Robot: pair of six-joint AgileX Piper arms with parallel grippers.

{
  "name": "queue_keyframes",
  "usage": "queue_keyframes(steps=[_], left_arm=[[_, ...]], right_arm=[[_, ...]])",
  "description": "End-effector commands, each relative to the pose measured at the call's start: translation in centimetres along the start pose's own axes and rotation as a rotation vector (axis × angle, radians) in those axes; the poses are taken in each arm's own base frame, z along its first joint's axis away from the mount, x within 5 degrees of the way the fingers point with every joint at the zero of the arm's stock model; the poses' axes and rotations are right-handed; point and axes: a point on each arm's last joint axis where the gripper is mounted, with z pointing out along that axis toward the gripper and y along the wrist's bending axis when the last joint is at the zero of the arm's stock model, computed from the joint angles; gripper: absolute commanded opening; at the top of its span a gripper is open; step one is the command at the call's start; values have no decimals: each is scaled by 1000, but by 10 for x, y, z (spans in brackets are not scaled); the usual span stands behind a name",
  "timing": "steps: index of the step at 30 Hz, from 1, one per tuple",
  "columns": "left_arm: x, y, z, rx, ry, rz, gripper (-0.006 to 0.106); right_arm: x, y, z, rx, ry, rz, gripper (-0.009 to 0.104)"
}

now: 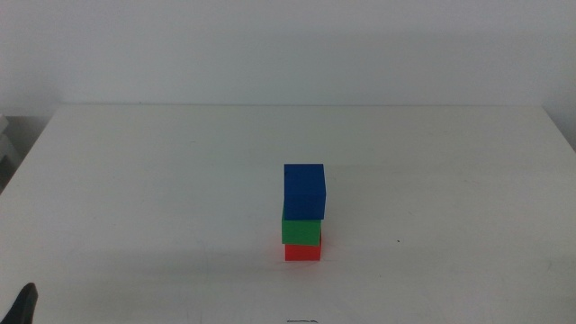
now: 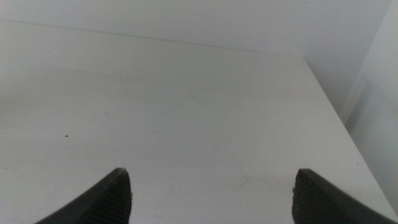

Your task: Stack red cubes first, then green, then blue cubes in a specific spot.

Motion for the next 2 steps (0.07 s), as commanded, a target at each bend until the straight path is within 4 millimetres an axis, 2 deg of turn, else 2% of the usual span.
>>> queue_keyframes(steps=[1, 2], left_arm=[[-9, 1, -2, -4, -108, -11, 92], [-9, 1, -2, -4, -108, -11, 92]], right_arm=[[-14, -3, -4, 28, -115, -16, 66], [-14, -3, -4, 28, -115, -16, 66]])
